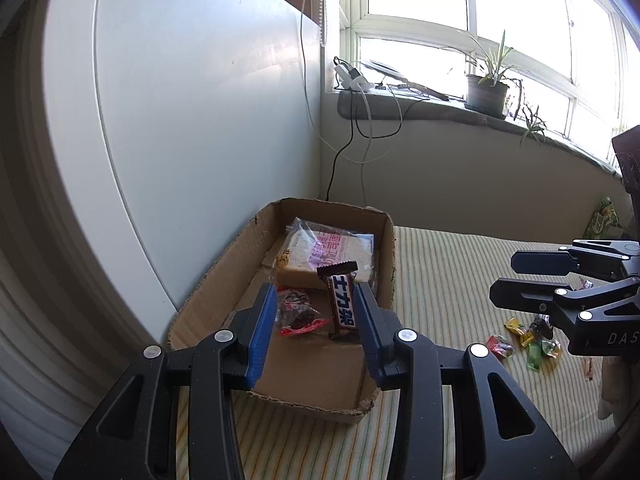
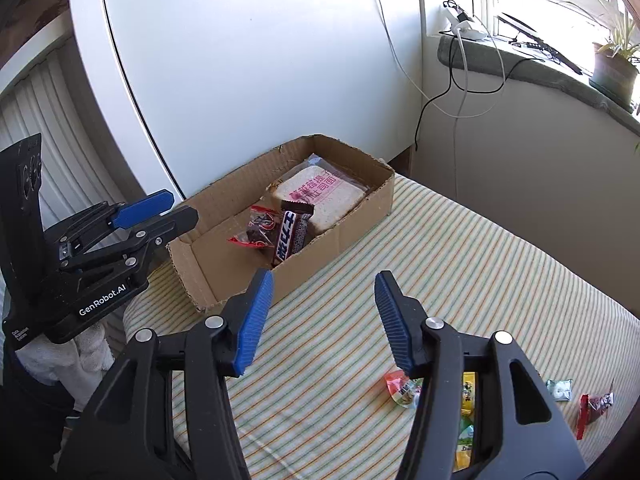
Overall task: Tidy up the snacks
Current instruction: 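Grasp the black packet with the right gripper while the left grasps the round candy, then carry the black packet and round candy to the box and release them, then move both open grippers back over the remaining snacks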
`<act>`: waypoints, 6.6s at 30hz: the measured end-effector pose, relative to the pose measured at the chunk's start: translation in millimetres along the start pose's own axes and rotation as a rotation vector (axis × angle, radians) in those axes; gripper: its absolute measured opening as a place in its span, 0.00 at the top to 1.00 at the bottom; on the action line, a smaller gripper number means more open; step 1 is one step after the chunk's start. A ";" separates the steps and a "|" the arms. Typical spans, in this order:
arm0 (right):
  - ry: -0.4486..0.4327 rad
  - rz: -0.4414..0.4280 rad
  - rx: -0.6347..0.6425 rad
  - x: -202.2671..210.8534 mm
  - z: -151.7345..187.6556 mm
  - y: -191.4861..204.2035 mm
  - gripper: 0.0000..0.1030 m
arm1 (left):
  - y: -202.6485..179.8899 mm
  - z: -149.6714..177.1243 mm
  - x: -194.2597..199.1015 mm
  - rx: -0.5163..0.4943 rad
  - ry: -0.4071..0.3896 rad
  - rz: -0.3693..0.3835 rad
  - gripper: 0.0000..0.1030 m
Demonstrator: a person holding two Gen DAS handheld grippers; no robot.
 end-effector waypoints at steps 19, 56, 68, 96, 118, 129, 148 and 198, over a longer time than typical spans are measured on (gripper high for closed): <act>0.006 0.311 -0.241 135.4 141.2 -179.1 0.20 | -144.1 66.8 -25.1 -0.115 0.186 0.245 0.42; 0.210 0.383 -0.350 119.6 268.9 -228.7 0.72 | -182.2 115.9 -89.3 -0.162 0.320 0.241 0.65; 0.244 0.367 -0.295 138.6 275.6 -217.2 0.44 | -175.2 114.8 -80.0 -0.159 0.307 0.257 0.68; 0.071 0.259 -0.220 136.5 167.8 -165.1 0.74 | -107.8 58.3 -13.6 -0.064 0.131 0.203 0.68; 0.019 -0.034 0.068 3.5 4.3 4.0 0.74 | 42.2 19.7 -32.7 0.050 0.053 -0.019 0.68; 0.069 -0.152 0.106 -71.7 -22.8 64.8 0.74 | 60.8 19.8 -43.6 0.097 0.059 -0.016 0.66; 0.025 -0.095 0.104 -46.4 -20.1 52.4 0.47 | 62.4 17.7 -37.7 0.114 0.048 -0.029 0.58; 0.160 0.185 -0.281 75.3 226.8 -129.9 0.58 | -269.7 138.7 -46.7 -0.406 0.348 0.459 0.67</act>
Point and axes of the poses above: each gripper's, at about its wrist camera, not at the fingertips, and x roughly against the way its jaws point, y to its left, z to its underside, the point moved 10 cm from there along -x, roughly the way its jaws point, and after that the axes turned 8 degrees about x, right-handed, at the moved point
